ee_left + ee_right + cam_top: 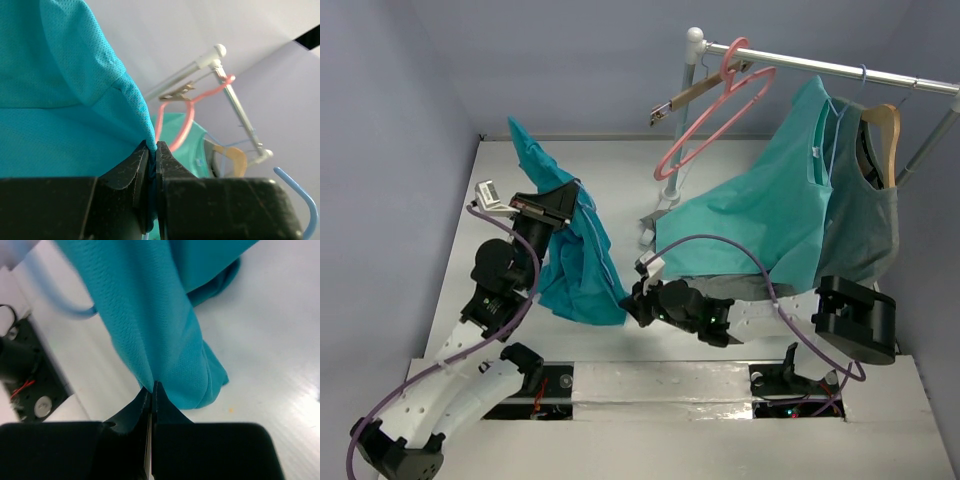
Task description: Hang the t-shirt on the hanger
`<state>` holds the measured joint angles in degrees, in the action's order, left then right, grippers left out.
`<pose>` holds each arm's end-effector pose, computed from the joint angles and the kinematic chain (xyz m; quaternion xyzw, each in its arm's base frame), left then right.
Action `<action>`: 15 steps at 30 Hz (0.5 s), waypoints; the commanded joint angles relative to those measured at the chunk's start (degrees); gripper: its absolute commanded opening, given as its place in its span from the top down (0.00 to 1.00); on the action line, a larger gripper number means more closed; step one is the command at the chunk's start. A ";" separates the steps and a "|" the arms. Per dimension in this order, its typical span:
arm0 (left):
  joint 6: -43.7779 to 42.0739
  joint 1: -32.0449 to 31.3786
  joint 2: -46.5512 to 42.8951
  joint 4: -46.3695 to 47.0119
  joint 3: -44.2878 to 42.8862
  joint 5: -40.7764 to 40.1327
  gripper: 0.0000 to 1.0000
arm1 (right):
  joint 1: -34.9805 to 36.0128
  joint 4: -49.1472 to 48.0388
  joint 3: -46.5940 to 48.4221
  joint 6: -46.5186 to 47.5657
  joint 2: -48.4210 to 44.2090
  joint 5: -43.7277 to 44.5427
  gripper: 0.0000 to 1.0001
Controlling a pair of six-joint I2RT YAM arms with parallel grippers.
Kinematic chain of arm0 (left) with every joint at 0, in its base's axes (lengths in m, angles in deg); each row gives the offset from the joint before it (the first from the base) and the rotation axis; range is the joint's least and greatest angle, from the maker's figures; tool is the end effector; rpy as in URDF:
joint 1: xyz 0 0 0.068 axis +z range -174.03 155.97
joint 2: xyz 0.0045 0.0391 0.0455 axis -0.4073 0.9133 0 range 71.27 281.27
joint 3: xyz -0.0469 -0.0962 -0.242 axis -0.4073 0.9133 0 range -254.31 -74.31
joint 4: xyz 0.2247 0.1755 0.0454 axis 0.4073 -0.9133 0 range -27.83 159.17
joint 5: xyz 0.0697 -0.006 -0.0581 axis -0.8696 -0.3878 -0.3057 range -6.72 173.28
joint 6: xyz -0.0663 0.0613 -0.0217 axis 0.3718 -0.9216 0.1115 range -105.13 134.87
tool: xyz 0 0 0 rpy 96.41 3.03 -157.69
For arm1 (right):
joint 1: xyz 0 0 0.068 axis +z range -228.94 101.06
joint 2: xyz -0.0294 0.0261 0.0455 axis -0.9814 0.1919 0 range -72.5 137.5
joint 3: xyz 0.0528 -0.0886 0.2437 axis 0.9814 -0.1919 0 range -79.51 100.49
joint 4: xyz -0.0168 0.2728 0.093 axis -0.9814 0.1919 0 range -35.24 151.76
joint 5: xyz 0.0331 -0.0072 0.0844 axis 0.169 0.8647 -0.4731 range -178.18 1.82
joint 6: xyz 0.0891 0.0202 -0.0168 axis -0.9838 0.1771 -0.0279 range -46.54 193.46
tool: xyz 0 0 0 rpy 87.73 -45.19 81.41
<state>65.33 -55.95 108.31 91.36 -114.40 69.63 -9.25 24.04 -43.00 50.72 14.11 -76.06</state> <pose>0.2029 -0.1031 0.4081 -0.1847 0.5085 -0.5044 0.6730 0.1461 0.3443 0.1453 -0.2672 0.7687 0.3553 0.4599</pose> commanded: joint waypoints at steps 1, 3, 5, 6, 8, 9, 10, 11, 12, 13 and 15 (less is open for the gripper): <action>-4.82 -0.16 1.54 11.99 -3.49 -4.28 1.00 | 3.51 0.83 -2.67 -3.00 -2.40 0.01 1.00; -6.77 -0.16 2.51 12.61 -4.72 -5.68 1.00 | 4.57 2.32 -3.81 -3.97 -4.33 0.10 1.00; -9.13 -0.16 3.39 13.74 -4.90 -6.56 1.00 | 6.15 4.34 -4.17 -4.50 -5.39 -0.43 1.00; -9.58 -0.16 3.65 14.36 -4.64 -6.48 1.00 | 6.94 5.22 -3.99 -4.68 -5.83 0.00 1.00; -10.81 -0.16 4.27 15.68 -3.94 -5.52 1.00 | 8.87 7.42 -3.56 -4.85 -7.24 1.15 1.00; -11.43 -0.16 4.27 16.21 -2.81 -5.25 1.00 | 8.88 9.43 -3.29 -5.12 -8.03 2.20 1.00; -11.96 -0.16 4.18 16.82 -1.92 -5.16 1.00 | 9.67 10.23 -3.12 -5.29 -10.04 2.55 1.00; -12.66 -0.16 3.92 17.61 -0.96 -5.25 1.00 | 9.67 11.02 -2.94 -5.29 -11.27 2.82 1.00; -12.92 -0.16 3.83 17.36 0.70 -5.07 1.00 | 10.20 12.86 -2.68 -5.47 -12.50 2.91 1.00; -12.67 -0.16 3.48 17.09 1.50 -4.64 1.00 | 10.20 13.66 -1.80 -5.56 -13.56 2.74 1.00; -11.27 -0.16 2.96 17.18 4.74 -1.92 1.00 | 10.20 16.12 -0.66 -5.47 -15.94 2.38 1.00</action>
<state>55.05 -56.22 112.97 99.56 -112.24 66.41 0.04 32.68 -45.71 46.13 0.88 -73.66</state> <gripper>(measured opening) 0.031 0.013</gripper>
